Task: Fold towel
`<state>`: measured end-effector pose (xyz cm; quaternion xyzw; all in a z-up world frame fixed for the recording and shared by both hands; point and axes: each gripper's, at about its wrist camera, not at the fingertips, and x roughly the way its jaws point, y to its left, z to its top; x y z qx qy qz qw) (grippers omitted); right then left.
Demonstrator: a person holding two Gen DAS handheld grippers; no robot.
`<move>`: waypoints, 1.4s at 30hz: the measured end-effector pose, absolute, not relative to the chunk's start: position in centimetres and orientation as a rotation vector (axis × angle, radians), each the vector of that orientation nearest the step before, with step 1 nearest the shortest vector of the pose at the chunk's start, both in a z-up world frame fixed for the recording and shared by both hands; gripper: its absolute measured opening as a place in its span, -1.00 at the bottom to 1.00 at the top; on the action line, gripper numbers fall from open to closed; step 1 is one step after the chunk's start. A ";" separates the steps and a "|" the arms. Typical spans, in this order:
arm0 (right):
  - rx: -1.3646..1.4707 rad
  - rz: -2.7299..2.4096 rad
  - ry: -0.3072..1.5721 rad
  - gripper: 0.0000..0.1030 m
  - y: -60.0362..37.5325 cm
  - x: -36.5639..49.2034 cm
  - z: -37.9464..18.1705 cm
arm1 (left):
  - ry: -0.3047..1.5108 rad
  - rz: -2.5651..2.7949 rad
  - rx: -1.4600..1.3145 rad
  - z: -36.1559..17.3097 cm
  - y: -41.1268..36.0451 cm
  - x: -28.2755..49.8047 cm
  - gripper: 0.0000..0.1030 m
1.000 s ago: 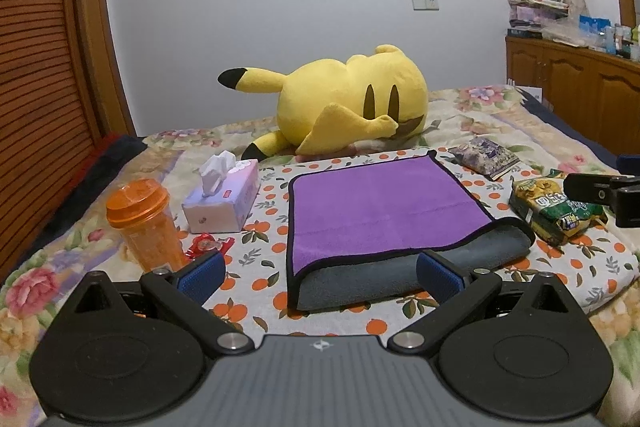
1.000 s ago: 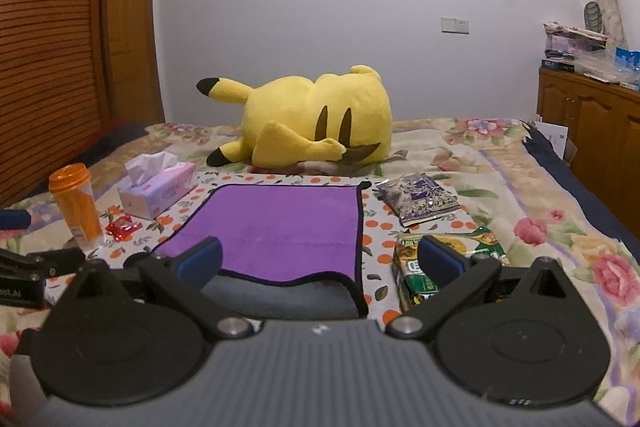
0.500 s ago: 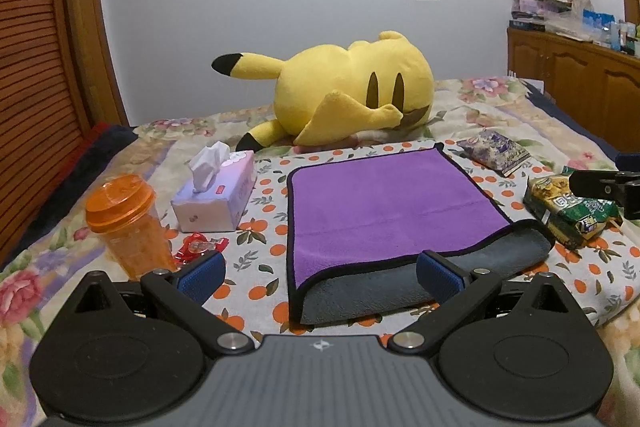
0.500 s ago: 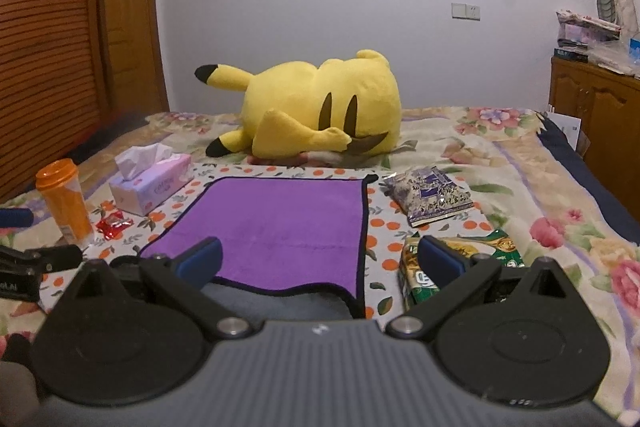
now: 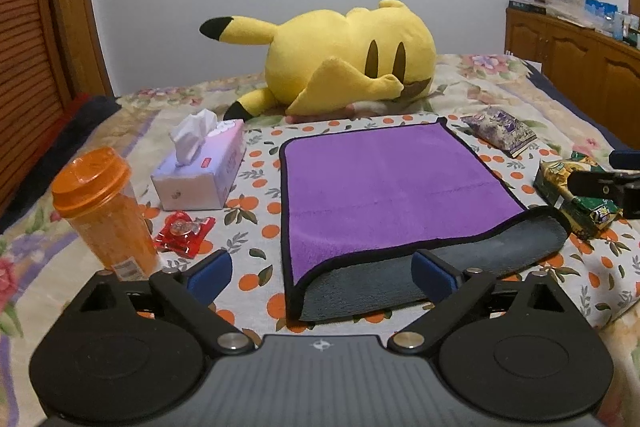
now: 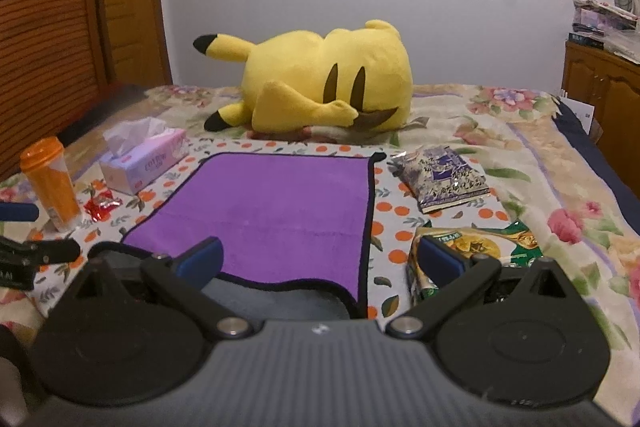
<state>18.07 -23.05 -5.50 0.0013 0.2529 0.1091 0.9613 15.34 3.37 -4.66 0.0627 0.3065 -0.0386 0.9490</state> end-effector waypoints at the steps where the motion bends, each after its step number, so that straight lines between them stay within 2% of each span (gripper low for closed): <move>1: -0.001 0.223 0.519 1.00 -23.0 18.3 -5.7 | 0.623 -0.078 0.127 -4.7 3.5 15.5 0.88; 5: -0.018 0.229 0.545 0.99 -22.8 19.0 -6.2 | 0.635 -0.083 0.116 -5.1 4.0 16.5 0.77; 8: -0.021 0.235 0.560 0.99 -22.9 19.4 -6.4 | 0.655 -0.092 0.113 -5.5 4.3 17.1 0.60; 11: -0.022 0.237 0.580 0.99 -22.9 19.9 -6.8 | 0.675 -0.114 0.114 -5.8 4.4 17.6 0.35; 13: -0.022 0.232 0.594 0.99 -22.9 20.1 -7.1 | 0.692 -0.136 0.106 -6.1 4.4 18.0 0.01; 18: -0.032 0.234 0.616 0.98 -22.8 20.8 -7.7 | 0.706 -0.148 0.105 -6.5 4.3 18.4 -0.06; 22: -0.033 0.254 0.649 0.71 -22.8 21.3 -8.2 | 0.732 -0.155 0.095 -7.0 4.5 19.0 -0.26; 31: -0.010 0.289 0.711 0.65 -23.0 22.1 -9.1 | 0.773 -0.151 0.095 -8.0 4.7 19.8 -0.28; 42: 0.026 0.322 0.787 0.46 -23.6 22.9 -10.0 | 0.818 -0.152 0.114 -8.9 4.5 19.7 -0.28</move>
